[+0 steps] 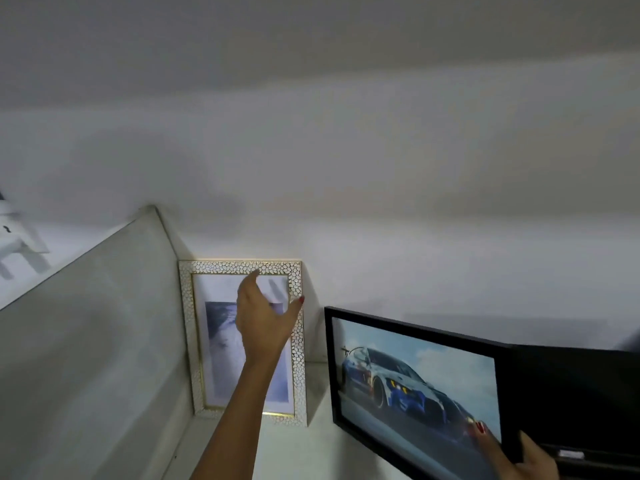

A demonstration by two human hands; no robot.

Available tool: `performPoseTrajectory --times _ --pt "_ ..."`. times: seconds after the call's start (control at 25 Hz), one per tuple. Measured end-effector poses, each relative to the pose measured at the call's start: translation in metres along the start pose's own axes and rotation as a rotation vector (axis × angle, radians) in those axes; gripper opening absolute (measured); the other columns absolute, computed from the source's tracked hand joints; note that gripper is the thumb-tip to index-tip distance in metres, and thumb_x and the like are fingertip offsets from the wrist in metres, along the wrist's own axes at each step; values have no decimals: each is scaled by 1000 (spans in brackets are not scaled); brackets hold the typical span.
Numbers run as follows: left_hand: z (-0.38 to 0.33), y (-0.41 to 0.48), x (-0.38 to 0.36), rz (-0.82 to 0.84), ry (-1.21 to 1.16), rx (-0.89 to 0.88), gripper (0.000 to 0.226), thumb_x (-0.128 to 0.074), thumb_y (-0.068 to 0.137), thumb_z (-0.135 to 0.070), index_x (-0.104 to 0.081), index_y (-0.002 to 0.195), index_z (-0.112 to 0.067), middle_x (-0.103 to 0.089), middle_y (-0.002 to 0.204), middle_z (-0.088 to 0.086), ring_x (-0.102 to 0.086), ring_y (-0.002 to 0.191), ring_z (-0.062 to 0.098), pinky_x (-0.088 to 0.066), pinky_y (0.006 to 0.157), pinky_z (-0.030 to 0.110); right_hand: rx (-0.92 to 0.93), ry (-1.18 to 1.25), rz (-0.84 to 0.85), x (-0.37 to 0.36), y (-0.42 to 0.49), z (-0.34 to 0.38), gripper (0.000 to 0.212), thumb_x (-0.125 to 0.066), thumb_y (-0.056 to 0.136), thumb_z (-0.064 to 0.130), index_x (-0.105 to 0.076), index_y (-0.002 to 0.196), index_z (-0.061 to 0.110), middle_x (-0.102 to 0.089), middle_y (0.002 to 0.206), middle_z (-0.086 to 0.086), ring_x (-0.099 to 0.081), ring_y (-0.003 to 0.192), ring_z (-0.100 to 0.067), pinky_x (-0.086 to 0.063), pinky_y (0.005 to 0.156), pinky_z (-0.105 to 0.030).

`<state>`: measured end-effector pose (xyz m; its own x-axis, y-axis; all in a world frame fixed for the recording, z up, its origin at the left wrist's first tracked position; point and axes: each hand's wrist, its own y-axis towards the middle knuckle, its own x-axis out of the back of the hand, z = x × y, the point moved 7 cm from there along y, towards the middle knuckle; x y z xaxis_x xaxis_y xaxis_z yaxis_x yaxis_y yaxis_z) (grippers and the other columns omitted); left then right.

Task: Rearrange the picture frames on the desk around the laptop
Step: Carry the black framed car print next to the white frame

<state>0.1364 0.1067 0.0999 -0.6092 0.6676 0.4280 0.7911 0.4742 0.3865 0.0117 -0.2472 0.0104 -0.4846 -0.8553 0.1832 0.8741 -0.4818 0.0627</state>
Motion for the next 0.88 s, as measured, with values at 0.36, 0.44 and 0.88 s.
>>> performPoseTrajectory --times 0.36,0.44,0.88 --pt "12 33 -49 24 440 -232 84 -70 64 -38 -31 137 -21 -19 153 18 -9 142 40 -8 107 68 -18 46 88 -44 30 -20 16 -64 73 -5 -59 69 10 -65 49 16 -62 63 -3 -45 55 -4" --pt "12 33 -46 1 461 -281 73 -65 61 -35 -41 128 -19 -33 147 18 -19 140 39 -11 106 69 -22 39 110 -54 36 -34 18 -63 73 -8 -60 89 1 -65 61 14 -63 68 5 -42 55 2" --pt "0 16 -15 -115 382 -407 54 -54 55 -38 -42 100 -12 -59 109 12 -35 131 30 -13 104 69 -49 -66 162 -131 82 -84 33 -70 74 9 -57 102 -1 -68 99 -20 -63 93 -35 -48 72 -26"
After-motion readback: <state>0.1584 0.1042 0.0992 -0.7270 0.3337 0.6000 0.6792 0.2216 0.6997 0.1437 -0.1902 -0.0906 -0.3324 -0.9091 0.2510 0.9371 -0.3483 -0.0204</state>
